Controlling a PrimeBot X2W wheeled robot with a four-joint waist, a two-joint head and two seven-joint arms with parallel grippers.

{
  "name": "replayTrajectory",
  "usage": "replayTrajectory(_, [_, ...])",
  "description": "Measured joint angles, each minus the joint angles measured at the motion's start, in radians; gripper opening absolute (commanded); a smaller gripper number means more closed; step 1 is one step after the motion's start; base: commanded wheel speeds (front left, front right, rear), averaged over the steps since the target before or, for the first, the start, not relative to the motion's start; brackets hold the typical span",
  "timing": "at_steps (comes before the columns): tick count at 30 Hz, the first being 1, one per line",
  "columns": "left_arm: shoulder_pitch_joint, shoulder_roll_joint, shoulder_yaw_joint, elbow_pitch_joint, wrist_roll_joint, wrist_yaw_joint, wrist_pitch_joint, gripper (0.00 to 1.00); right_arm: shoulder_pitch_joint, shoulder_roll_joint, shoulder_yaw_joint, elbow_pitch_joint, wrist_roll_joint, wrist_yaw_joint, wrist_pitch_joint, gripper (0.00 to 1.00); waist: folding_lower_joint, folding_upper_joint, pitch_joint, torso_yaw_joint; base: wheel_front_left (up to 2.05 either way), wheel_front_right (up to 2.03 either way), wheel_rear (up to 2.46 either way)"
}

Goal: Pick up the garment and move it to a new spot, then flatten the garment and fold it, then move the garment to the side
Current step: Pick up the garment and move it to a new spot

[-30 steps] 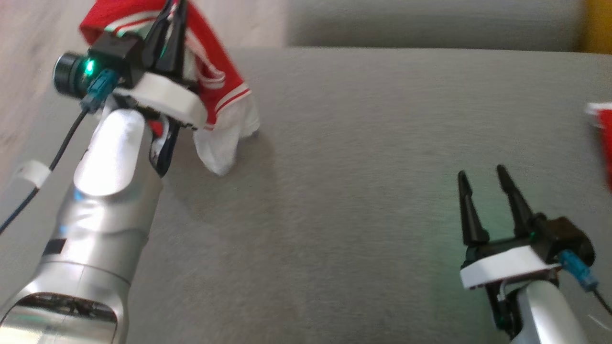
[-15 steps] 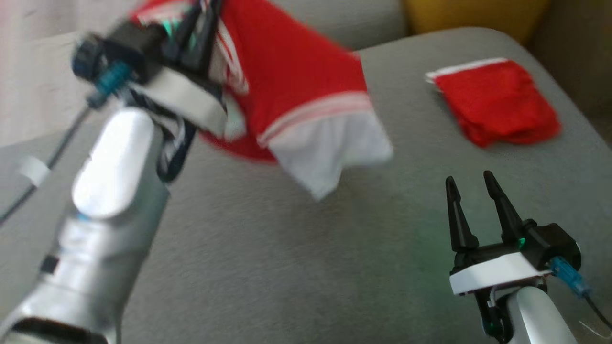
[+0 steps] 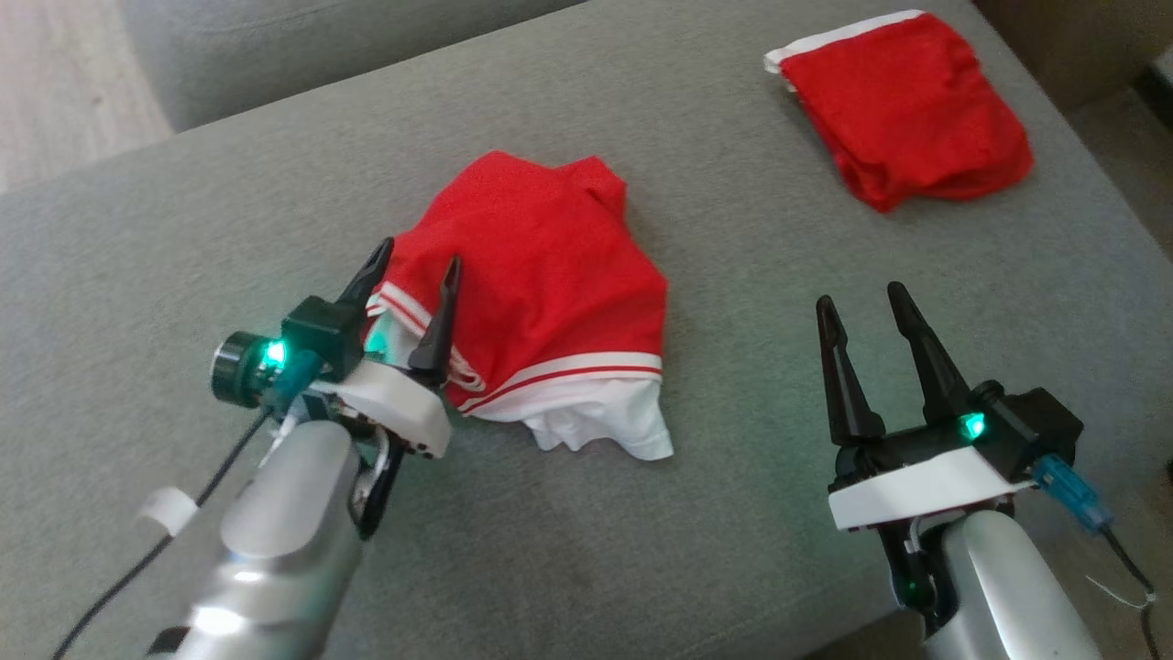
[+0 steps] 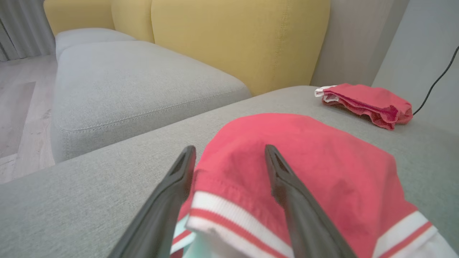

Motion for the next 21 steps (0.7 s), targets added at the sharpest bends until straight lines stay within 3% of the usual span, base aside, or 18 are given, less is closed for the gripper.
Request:
replayTrajectory(4, [0.019, -0.03, 0.022, -0.019, 0.011, 0.043, -0.026, 1.0, -0.001, 0.0, -0.005, 0.005, 0.0, 0.0, 0.0, 1.0, -0.0001, 0.0, 0.002, 0.036, 0.0, 0.0, 0.0])
replayTrajectory(11, [0.244, -0.056, 0.173, -0.273, 0.053, 0.113, -0.029, 1.0, 0.026, 0.001, -0.022, 0.051, -0.023, 0.0, 0.0, 1.0, -0.0004, 0.0, -0.059, 0.129, 0.0, 0.0, 0.0])
replayTrajectory(15, [0.391, -0.068, 0.272, -0.391, 0.105, 0.135, -0.029, 1.0, 0.07, 0.001, -0.032, 0.087, -0.039, 0.0, 0.0, 1.0, -0.0006, 0.0, -0.11, 0.185, 0.0, 0.0, 0.0])
replayTrajectory(21, [0.556, -0.094, 0.354, -0.532, 0.158, 0.124, -0.029, 1.0, 0.086, 0.003, -0.077, 0.104, -0.048, 0.0, 0.0, 1.0, -0.0006, 0.0001, -0.172, 0.271, 0.0, 0.0, 0.0])
